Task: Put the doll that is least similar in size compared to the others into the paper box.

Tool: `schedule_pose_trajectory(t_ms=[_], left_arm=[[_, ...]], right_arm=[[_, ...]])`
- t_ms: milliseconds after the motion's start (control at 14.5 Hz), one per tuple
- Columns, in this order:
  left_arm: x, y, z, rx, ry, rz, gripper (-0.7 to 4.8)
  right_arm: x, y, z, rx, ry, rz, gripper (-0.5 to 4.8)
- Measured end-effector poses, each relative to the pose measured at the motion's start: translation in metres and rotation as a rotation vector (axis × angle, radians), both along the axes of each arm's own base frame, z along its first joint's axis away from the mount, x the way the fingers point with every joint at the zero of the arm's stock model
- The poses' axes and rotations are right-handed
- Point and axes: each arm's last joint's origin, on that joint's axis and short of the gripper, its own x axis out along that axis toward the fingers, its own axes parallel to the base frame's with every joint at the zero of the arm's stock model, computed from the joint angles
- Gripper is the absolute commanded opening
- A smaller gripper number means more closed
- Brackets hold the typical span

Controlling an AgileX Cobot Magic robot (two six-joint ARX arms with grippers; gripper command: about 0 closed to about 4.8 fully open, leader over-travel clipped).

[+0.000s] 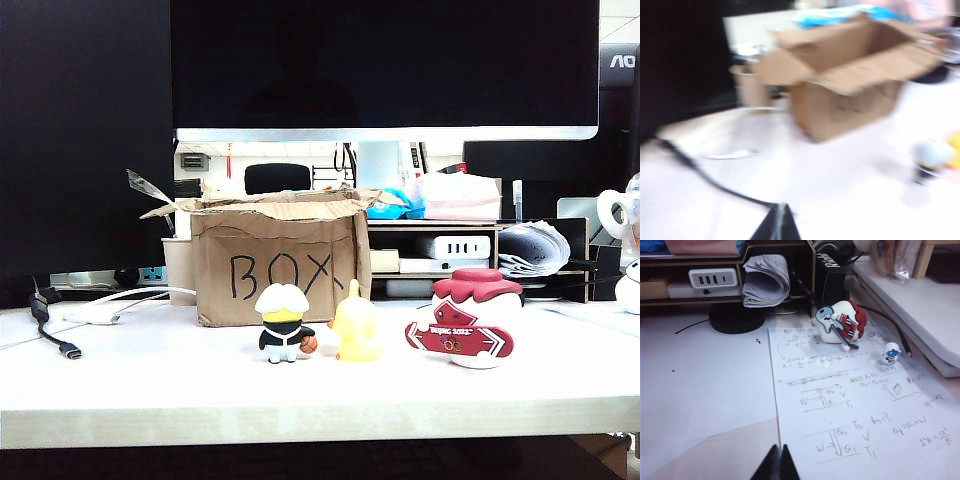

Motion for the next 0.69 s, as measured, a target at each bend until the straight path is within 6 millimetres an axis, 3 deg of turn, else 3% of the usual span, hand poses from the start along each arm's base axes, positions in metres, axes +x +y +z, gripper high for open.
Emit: schedule_pose_trajectory(t_ms=[688], left_arm=[[-0.018,-0.027,-0.009,0.052,0.090,-0.360,-0.05]], right_arm=[[0.000,0.000,0.000,0.000,0.000,0.000,-0.05]])
